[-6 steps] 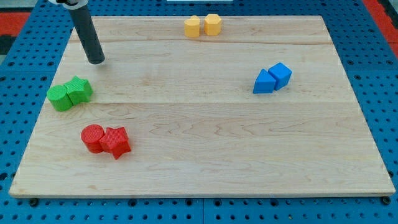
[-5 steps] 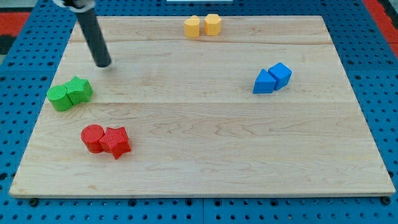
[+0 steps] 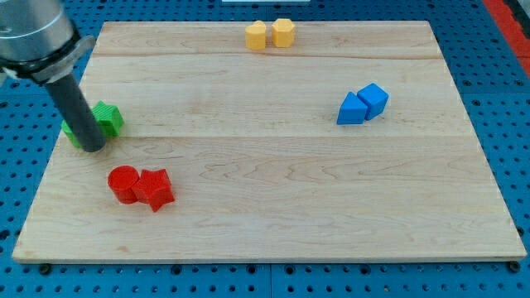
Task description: Separate the green circle from green star
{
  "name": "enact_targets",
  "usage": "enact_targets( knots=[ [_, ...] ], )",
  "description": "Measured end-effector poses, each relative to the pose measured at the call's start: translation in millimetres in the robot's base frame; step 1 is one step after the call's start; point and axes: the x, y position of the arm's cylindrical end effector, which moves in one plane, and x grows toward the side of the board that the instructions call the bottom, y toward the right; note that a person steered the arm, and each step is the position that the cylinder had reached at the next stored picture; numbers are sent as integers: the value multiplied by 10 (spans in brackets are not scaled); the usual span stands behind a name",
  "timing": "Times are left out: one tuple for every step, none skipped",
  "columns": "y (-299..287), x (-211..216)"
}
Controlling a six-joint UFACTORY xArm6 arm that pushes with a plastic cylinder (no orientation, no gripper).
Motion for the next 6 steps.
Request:
enact_targets(
  knots=[
    [-200,251],
    [-604,325],
    [-647,199],
    [-364,92],
    [-354,-202],
    [-176,-253]
  ],
)
